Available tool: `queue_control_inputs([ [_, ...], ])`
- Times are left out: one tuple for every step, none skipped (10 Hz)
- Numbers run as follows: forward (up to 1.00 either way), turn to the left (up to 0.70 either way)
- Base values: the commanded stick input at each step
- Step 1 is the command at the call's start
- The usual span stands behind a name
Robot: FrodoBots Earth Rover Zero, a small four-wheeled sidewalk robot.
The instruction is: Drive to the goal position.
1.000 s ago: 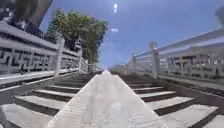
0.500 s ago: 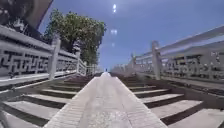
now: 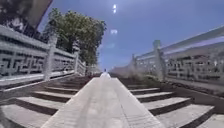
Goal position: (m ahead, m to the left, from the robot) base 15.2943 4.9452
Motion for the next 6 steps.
queue_control_inputs([
  [0.45,0.22],
  [0.45,0.03],
  [0.45,0.00],
  [0.45,0.00],
  [0.45,0.00],
  [0.45,0.00],
])
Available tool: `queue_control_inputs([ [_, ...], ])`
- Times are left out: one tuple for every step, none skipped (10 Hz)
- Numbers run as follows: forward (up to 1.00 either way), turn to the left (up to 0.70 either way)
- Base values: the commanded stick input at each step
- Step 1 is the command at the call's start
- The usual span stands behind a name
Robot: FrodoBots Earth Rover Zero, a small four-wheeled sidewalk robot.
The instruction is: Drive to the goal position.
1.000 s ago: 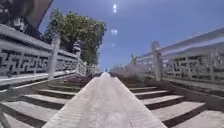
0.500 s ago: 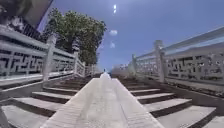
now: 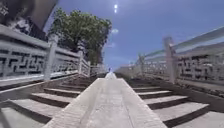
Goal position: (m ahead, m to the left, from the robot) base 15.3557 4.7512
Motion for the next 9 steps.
queue_control_inputs([
  [0.45,0.00],
  [0.45,0.00],
  [0.45,0.00],
  [0.45,0.00],
  [0.45,0.00],
  [0.45,0.00],
  [0.45,0.00],
  [0.45,0.00],
  [0.45,0.12],
])
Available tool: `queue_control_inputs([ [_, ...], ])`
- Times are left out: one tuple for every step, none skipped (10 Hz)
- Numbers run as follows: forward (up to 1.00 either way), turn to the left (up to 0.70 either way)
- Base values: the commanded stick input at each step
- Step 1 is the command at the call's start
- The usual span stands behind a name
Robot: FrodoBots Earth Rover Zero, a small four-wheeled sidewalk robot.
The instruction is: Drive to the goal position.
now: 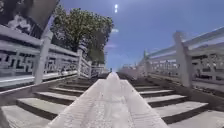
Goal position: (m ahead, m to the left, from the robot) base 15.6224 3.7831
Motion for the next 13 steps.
queue_control_inputs([
  [0.45,0.27],
  [0.45,0.11],
  [0.45,0.00],
  [0.45,0.00],
  [0.45,0.00],
  [0.45,0.00],
  [0.45,0.00],
  [0.45,0.00],
  [0.45,0.00],
  [0.45,0.00],
  [0.45,0.00],
  [0.45,0.00],
  [0.45,0.00],
])
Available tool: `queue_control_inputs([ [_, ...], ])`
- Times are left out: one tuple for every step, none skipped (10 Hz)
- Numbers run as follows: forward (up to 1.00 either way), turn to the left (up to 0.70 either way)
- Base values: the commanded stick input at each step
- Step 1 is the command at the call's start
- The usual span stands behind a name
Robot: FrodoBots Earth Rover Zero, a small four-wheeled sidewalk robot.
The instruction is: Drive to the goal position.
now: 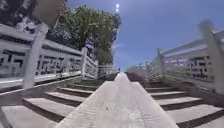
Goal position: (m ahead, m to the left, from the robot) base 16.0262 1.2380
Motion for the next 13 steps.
queue_control_inputs([
  [0.45,0.00],
  [0.45,0.00],
  [0.45,0.00],
  [0.45,0.00],
  [0.45,0.00],
  [0.45,0.00],
  [0.45,0.00],
  [0.45,0.00],
  [0.45,0.00],
  [0.45,0.00],
  [0.45,0.00],
  [0.45,0.00],
  [0.45,0.00],
])
